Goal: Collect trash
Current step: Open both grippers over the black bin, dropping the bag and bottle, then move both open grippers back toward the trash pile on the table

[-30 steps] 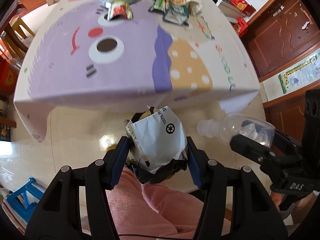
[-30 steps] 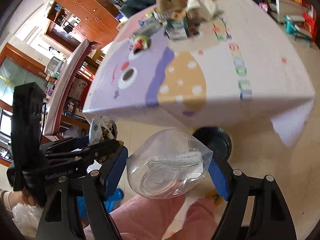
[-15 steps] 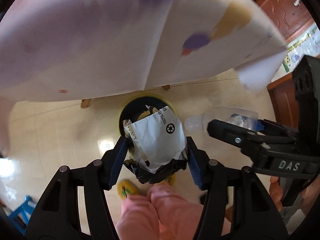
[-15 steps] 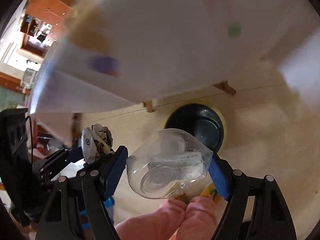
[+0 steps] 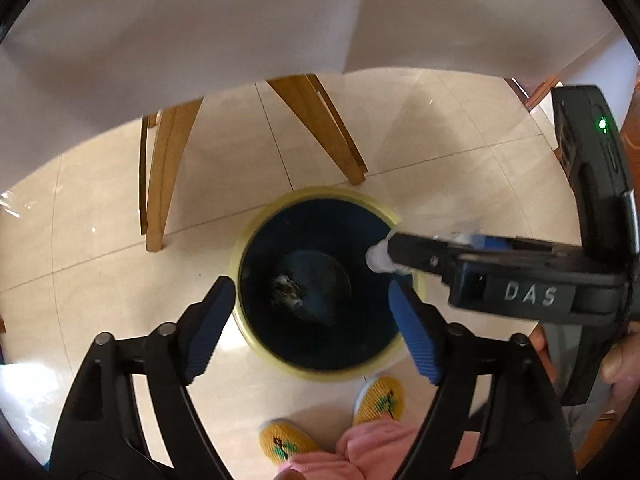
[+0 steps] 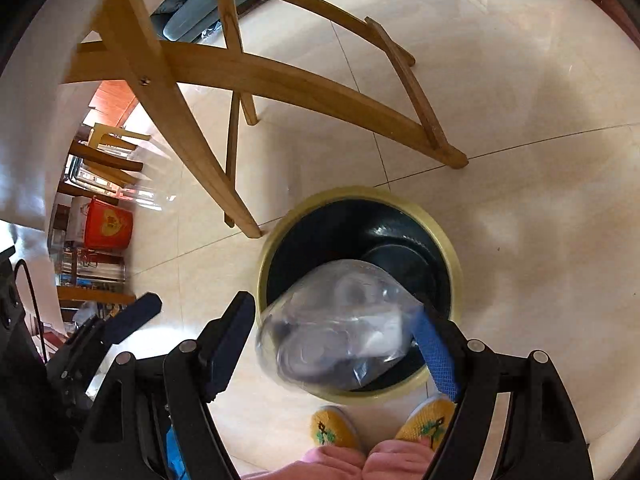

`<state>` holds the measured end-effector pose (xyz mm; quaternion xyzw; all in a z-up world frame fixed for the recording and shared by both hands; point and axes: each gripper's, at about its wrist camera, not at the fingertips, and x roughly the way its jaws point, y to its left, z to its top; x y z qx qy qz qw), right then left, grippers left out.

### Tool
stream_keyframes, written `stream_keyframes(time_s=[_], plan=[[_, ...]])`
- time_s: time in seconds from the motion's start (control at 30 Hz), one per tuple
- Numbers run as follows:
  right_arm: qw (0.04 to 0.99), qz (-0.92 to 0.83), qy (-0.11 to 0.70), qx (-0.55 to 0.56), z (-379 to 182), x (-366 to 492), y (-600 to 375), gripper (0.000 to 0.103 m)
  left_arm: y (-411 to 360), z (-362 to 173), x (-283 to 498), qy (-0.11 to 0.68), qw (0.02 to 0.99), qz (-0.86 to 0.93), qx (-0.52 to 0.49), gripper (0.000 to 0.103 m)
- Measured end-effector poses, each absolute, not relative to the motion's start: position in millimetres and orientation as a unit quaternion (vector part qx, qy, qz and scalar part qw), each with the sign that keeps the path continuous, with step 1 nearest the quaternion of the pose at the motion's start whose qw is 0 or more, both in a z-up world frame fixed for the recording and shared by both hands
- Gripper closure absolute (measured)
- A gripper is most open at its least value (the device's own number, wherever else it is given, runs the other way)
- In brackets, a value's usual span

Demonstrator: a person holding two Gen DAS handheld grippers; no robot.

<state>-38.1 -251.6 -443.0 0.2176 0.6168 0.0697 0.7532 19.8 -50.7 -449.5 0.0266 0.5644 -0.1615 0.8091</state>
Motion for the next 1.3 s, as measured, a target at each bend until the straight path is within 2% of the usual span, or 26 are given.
stream_keyframes(time_s=[0.17, 0.43, 0.87, 1.3], plan=[[0.759, 0.074, 0.605, 0.23, -424.5, -33.5, -250.6, 0.022, -50.1, -439.2, 22.9, 0.555, 0.815, -0.164, 0.027, 0.023], [0.769, 0.068, 0.598, 0.216, -353.4, -45.6, -243.6, 0.022, -28.3, -380.4, 7.0, 0.561, 0.814, -0.15, 0.017, 0.023], [0.781, 0.09, 0.59, 0.184, -178.9, -85.7, -214.2, 0.022, 10.3, -201.6, -17.0, 0.552, 0.823, -0.13, -0.012, 0.023], [0.867, 0.094, 0.475, 0.116, 30.6, -51.4, -162.0, 0.022, 68.1, -15.9, 26.9, 0.451, 0.886, -0.098, -0.051, 0.023]])
